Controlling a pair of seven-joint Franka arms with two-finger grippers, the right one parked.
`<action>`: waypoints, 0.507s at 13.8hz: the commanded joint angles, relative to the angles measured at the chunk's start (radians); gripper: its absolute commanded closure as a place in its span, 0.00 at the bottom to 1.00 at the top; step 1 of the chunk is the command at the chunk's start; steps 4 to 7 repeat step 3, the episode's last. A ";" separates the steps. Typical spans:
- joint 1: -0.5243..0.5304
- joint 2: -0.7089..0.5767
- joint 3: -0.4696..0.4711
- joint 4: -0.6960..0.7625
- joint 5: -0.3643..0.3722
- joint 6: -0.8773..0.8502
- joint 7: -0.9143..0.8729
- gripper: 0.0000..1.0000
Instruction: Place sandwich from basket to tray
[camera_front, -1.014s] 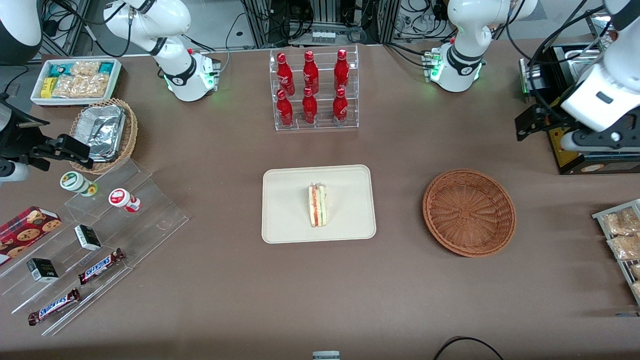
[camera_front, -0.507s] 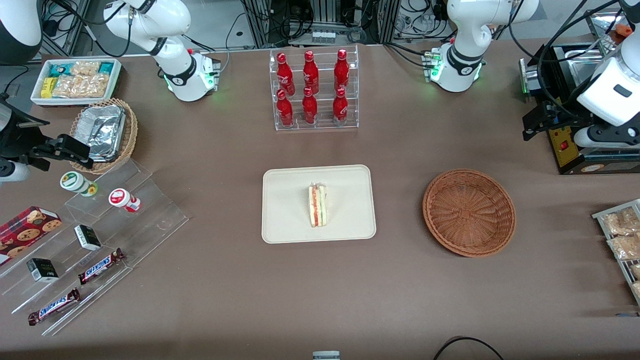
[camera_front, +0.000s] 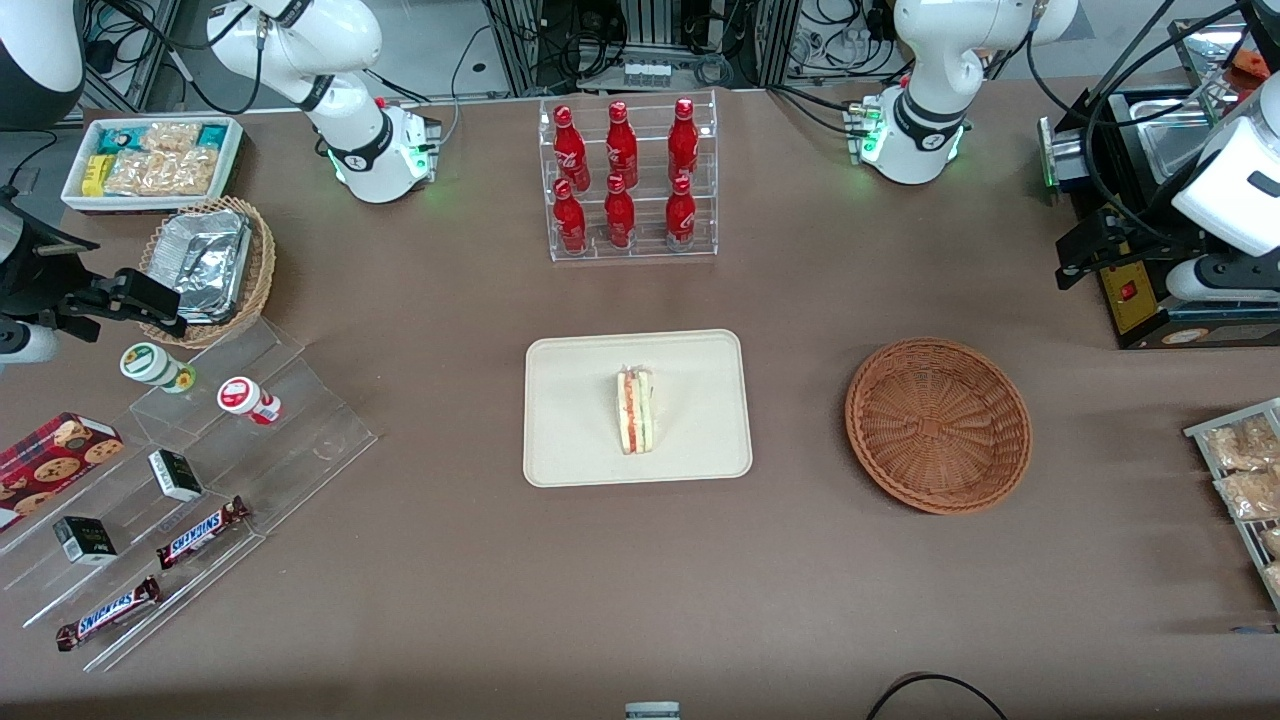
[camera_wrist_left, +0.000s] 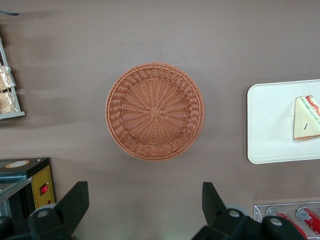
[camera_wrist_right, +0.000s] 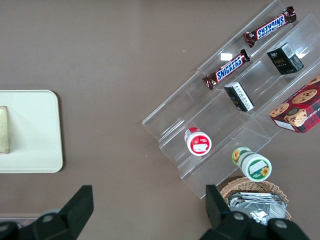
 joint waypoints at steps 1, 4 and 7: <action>-0.004 0.004 0.015 0.026 -0.002 -0.026 0.003 0.00; -0.004 0.002 0.023 0.027 -0.002 -0.039 0.001 0.00; -0.004 0.002 0.023 0.027 -0.002 -0.039 0.001 0.00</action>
